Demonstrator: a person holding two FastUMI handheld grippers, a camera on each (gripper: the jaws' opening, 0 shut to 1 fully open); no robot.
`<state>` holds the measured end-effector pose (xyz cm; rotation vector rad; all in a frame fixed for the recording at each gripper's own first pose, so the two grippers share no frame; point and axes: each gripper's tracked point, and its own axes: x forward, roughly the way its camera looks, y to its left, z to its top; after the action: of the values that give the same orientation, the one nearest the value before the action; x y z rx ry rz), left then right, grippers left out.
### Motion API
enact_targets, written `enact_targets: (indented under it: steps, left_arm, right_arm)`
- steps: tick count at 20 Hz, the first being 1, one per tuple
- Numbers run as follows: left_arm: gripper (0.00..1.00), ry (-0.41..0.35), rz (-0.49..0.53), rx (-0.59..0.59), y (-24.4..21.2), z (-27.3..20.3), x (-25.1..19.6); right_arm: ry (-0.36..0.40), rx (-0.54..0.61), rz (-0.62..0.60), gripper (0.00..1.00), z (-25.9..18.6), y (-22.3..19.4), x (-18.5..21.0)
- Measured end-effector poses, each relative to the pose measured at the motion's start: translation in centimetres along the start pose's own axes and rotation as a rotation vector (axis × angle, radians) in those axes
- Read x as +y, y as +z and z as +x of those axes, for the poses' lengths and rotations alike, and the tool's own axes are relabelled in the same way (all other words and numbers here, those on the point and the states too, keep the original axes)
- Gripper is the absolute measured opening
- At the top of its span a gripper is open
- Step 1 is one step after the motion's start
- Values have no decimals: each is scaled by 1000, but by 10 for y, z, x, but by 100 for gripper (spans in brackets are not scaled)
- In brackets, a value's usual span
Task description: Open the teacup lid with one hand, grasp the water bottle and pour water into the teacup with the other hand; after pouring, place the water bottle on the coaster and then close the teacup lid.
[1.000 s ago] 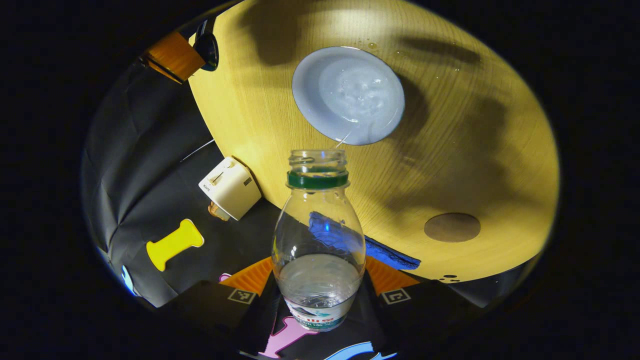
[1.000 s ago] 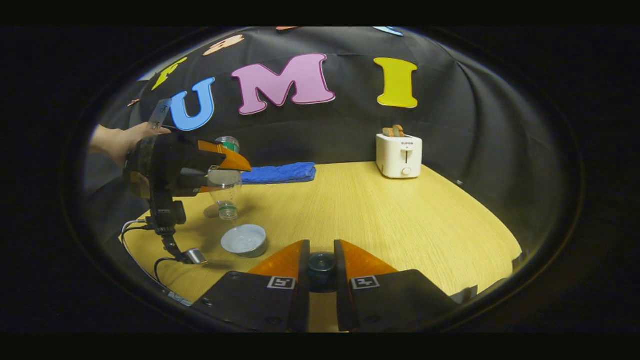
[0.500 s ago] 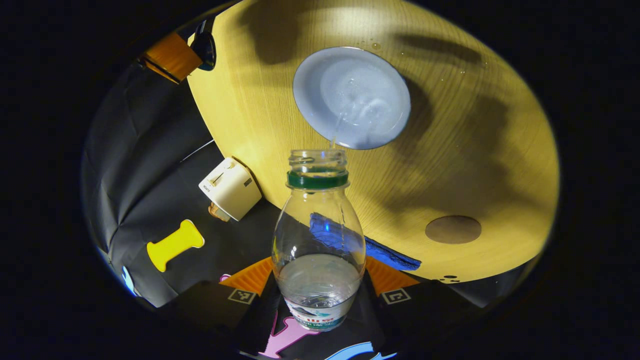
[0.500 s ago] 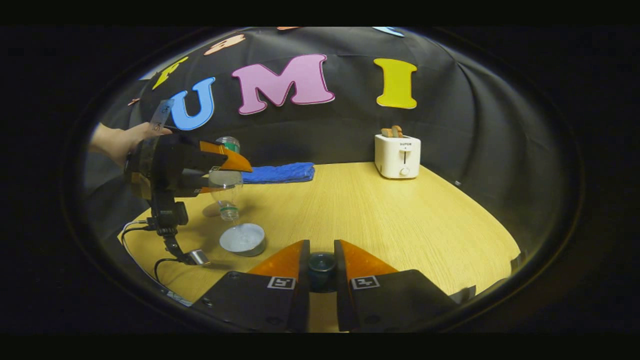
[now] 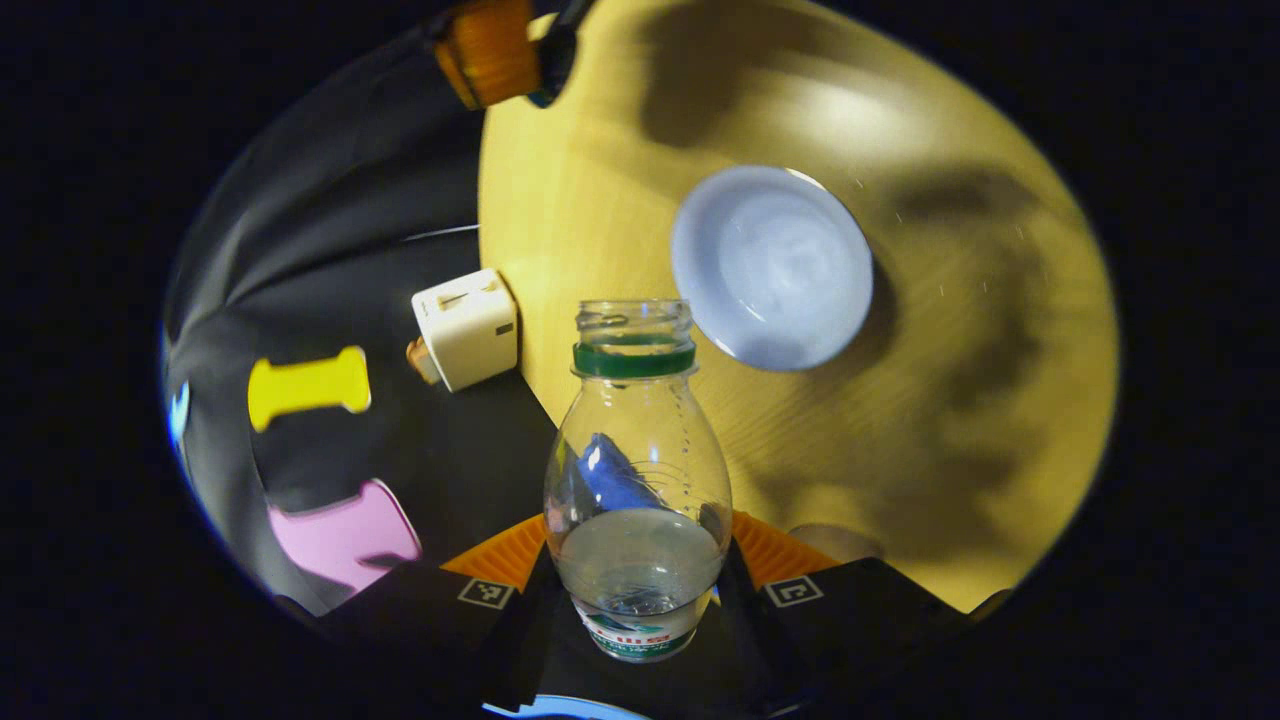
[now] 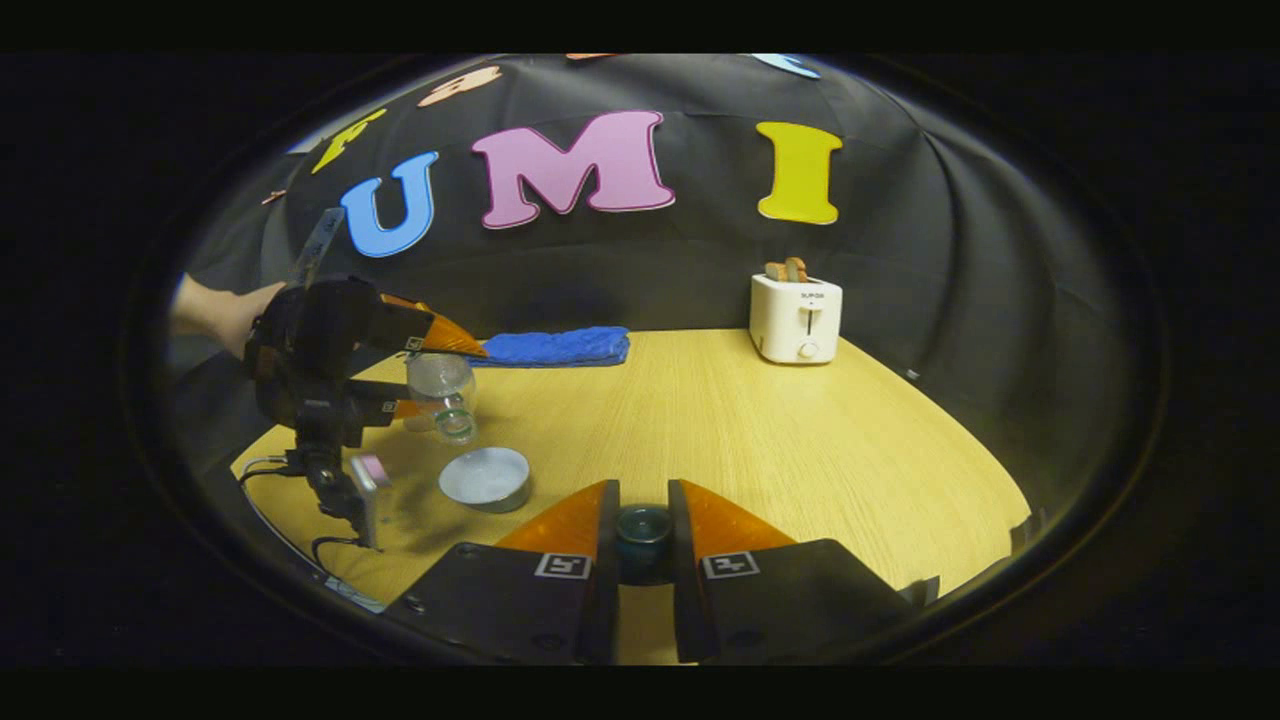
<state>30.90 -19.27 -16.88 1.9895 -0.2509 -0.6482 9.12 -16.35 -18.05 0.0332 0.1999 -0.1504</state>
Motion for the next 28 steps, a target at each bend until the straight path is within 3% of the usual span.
enact_targets:
  steps: [2, 4, 5, 7, 11, 13, 15, 16, 18, 24, 28]
  left_arm:
    - [75, 2, -267, -2, -6, 3, -5]
    - [76, -1, -636, 11, -12, 14, -9]
    - [75, 7, -807, 7, -10, 11, -12]
    - [76, 59, -1085, -4, -6, 9, -10]
    - [75, 183, -1455, -34, -4, 22, -7]
    - [75, 211, -1606, -83, 3, 23, -6]
    - [75, 228, -1743, -172, 9, 20, 2]
    - [75, 239, -1810, -217, 11, 21, 6]
    - [75, 253, -1912, -266, 12, 23, 7]
    - [76, 269, -1969, -232, 17, 15, 9]
    - [78, 282, -1947, -213, 18, 22, 4]
  right_arm:
    - [6, 5, -17, 25, 2, 1, 1]
    - [7, 4, -37, 30, 8, 3, 4]
    - [11, 6, -43, 20, 12, 5, 7]
    - [26, 0, -47, 25, 16, 12, 19]
    - [61, -19, -69, 25, 27, 25, 47]
    - [79, -22, -69, 25, 31, 26, 63]
    - [86, -22, -68, 25, 35, 26, 74]
    - [88, -23, -68, 30, 37, 26, 79]
    - [89, -20, -66, 26, 41, 24, 89]
    - [72, -17, -39, 25, 53, 22, 104]
    - [61, -13, -30, 25, 58, 22, 107]
